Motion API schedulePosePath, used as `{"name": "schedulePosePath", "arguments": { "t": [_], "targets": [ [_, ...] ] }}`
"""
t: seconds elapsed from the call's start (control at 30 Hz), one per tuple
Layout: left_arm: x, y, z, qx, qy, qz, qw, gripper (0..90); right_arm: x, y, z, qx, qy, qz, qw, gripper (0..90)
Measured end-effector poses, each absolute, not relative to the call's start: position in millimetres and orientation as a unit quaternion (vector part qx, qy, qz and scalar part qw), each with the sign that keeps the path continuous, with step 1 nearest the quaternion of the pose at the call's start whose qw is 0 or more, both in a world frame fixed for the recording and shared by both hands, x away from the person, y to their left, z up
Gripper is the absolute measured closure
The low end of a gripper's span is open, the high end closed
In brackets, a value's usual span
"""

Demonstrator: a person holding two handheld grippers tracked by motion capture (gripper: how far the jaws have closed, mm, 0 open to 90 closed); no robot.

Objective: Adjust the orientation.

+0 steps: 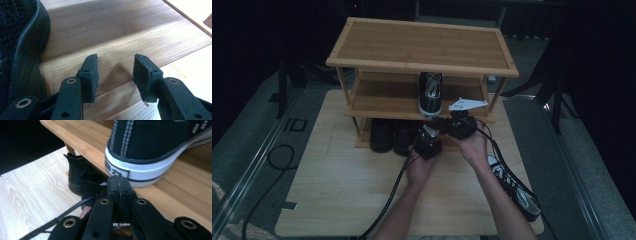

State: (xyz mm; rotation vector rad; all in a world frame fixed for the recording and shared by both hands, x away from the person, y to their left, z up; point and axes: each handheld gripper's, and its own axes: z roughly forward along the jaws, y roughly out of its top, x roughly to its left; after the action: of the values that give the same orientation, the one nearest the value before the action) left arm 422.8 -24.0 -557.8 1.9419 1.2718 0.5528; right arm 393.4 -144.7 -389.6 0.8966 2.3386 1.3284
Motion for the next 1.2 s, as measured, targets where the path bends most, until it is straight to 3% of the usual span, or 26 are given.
{"name": "schedulePosePath", "arguments": {
  "t": [0.5,1.2],
  "targets": [
    [423,-24,-558,0.756,0.496,0.216,0.369,55.6,372,-171,-377,0.284,0.845,0.409,0.194,88.7],
    [423,-24,-558,0.756,0.495,0.213,0.372,55.6,359,-234,-400,0.324,0.852,0.362,0.195,85.7]
  ]
}}
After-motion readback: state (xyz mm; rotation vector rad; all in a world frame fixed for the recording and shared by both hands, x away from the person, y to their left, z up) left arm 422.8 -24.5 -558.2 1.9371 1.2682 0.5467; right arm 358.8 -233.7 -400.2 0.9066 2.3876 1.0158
